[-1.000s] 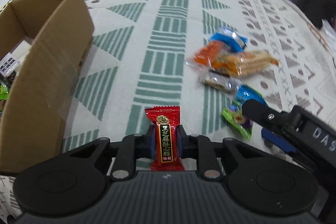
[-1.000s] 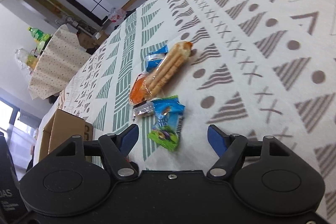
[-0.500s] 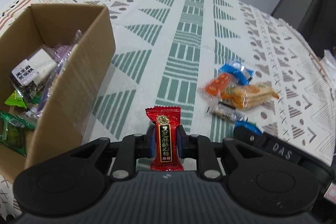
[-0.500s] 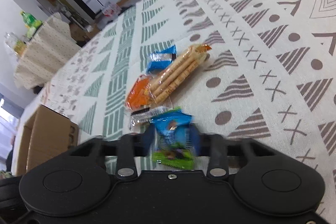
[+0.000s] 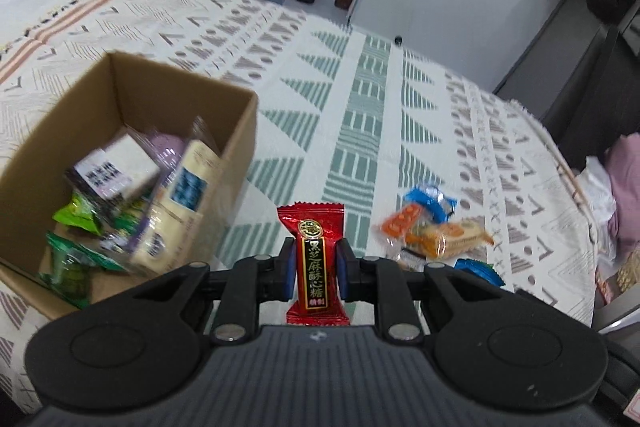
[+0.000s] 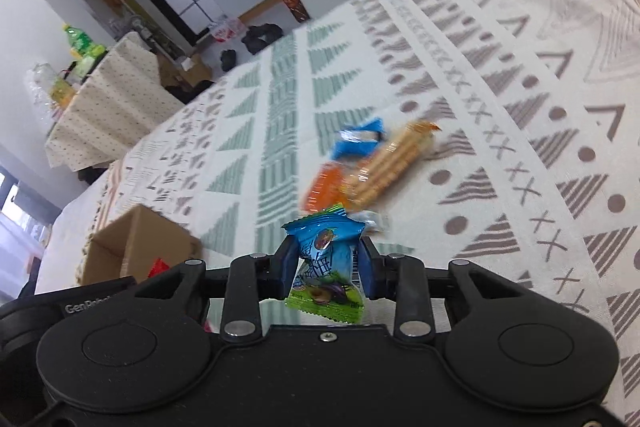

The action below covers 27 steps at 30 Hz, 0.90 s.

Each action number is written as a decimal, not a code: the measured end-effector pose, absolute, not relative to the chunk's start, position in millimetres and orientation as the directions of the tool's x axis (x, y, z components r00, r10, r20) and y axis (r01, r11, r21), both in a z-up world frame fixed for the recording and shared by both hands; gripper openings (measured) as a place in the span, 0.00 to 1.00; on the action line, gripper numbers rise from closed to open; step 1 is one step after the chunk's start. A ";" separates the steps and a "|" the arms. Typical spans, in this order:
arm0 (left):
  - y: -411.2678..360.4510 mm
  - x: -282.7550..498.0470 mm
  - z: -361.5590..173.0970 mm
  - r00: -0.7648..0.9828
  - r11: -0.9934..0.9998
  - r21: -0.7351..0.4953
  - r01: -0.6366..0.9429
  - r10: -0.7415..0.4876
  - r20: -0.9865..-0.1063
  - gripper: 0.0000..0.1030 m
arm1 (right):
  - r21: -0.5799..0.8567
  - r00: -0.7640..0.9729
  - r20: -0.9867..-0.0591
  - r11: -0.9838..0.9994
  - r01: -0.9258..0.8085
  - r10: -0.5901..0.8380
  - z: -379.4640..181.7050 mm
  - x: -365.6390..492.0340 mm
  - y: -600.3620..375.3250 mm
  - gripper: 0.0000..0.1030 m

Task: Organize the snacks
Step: 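Carry both candies over the box and open both grippers to drop them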

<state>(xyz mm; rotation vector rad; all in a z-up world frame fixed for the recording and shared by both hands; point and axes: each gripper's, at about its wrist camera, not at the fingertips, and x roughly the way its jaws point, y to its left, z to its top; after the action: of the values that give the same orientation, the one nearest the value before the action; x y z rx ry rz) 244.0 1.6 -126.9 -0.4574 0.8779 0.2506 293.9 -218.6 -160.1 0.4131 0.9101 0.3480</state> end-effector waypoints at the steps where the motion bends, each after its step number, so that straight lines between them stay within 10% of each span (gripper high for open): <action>1: 4.5 242.0 -124.0 0.624 0.873 -0.283 -0.397 0.031 -0.781 0.19 | 0.482 0.571 -0.679 0.867 -0.125 0.460 -155.5 291.9 -215.4 0.31; 27: 106.3 202.8 -95.4 0.666 0.745 -0.392 -0.540 0.094 -0.740 0.19 | 0.450 0.557 -0.636 0.843 -0.295 0.534 -97.1 264.8 -111.1 0.31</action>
<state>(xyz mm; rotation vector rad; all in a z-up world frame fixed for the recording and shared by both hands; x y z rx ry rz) 202.8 106.3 -95.4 -0.6420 0.7661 0.3866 264.8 -111.1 -97.1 0.3084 0.8483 0.4983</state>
